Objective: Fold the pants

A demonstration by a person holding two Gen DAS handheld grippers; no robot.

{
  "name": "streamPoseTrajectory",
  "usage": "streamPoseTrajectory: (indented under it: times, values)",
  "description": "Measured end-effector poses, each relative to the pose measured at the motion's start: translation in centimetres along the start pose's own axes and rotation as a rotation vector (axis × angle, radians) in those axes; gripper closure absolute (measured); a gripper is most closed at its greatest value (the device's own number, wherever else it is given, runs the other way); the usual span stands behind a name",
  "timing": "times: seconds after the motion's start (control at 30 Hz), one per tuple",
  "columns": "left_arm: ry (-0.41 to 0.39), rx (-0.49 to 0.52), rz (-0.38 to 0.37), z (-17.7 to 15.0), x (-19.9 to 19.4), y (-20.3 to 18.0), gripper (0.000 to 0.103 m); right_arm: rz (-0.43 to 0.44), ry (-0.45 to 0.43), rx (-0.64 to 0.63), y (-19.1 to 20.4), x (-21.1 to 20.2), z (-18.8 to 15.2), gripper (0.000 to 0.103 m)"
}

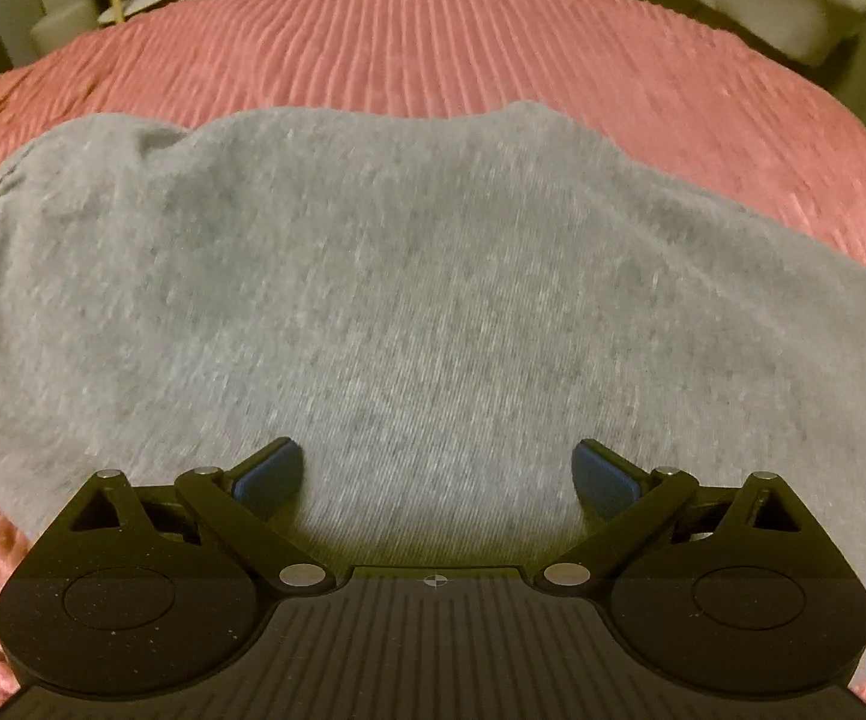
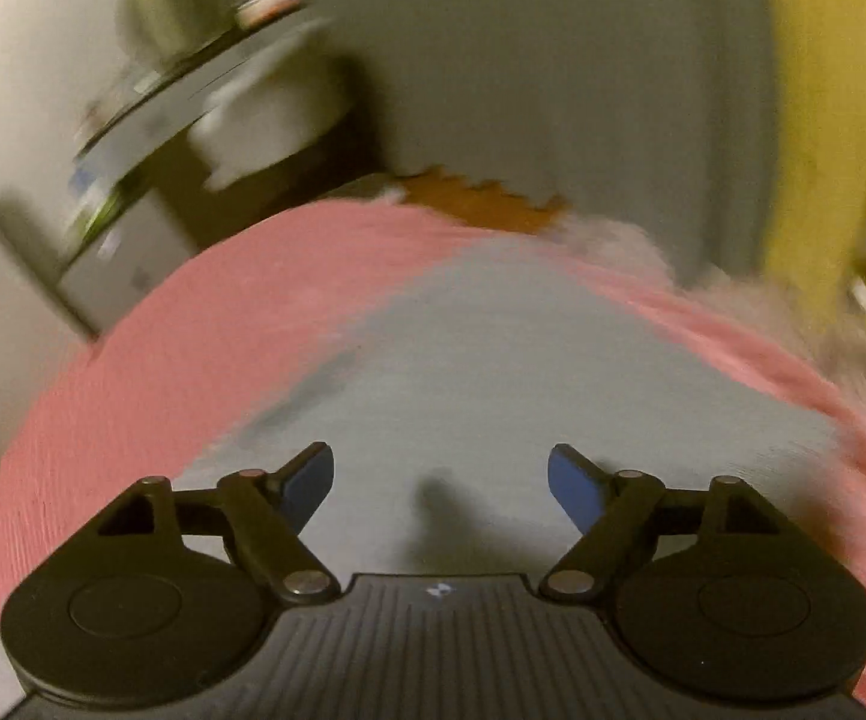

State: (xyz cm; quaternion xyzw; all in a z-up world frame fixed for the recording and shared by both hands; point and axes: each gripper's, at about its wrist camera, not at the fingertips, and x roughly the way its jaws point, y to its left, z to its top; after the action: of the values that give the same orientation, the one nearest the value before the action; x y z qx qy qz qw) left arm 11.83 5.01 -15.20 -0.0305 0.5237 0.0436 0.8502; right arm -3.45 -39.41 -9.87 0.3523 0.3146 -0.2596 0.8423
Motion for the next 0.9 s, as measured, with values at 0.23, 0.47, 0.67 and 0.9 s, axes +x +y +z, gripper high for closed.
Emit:
streamPoseTrajectory:
  times: [0.23,0.47,0.67,0.9]
  values:
    - [0.012,-0.009,0.038,0.8,0.5,-0.6,0.001,0.018,0.03,0.233,-12.6,-1.1,-0.2,0.024]
    - [0.017,0.004,0.091,0.7,-0.1,-1.6,0.001,0.175,0.014,0.412,-16.5,2.4,1.2,0.054]
    - [0.04,-0.038,0.071,1.1,0.2,-0.9,0.001,0.263,0.028,0.402,-16.5,4.0,1.8,0.078]
    - [0.037,-0.03,0.086,0.9,0.4,-1.2,0.001,0.2,0.03,0.292,-14.2,5.5,1.7,0.083]
